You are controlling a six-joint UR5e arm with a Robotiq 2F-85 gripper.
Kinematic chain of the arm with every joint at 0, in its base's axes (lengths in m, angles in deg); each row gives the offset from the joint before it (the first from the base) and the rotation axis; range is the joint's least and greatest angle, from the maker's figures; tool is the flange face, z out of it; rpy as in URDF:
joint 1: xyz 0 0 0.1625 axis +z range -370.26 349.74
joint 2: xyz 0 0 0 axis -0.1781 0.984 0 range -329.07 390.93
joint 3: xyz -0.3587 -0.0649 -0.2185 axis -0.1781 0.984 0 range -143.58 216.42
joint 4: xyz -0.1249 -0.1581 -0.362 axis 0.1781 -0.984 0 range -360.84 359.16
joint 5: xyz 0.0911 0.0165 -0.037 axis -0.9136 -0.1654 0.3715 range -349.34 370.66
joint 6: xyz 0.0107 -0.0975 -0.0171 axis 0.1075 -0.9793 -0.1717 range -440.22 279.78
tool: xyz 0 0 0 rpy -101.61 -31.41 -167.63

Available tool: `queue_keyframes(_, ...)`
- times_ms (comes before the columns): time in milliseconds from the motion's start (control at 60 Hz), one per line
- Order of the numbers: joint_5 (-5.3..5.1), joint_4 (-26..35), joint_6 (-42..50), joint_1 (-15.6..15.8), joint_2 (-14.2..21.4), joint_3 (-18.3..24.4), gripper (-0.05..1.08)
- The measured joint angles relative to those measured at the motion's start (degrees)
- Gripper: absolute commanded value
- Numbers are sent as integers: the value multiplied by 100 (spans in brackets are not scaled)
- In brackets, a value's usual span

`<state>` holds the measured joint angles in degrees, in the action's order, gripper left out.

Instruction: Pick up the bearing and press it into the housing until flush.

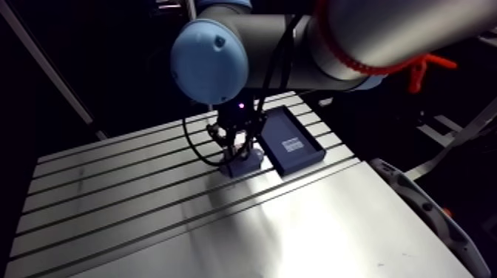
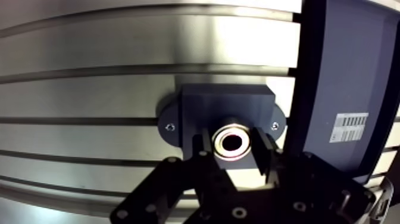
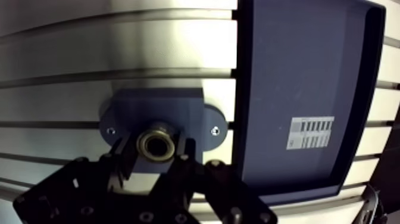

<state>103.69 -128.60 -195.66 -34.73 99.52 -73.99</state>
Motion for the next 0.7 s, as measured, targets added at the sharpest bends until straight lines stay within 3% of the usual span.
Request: queue_keyframes(700,-5,-26,-2,3,0,-19,76)
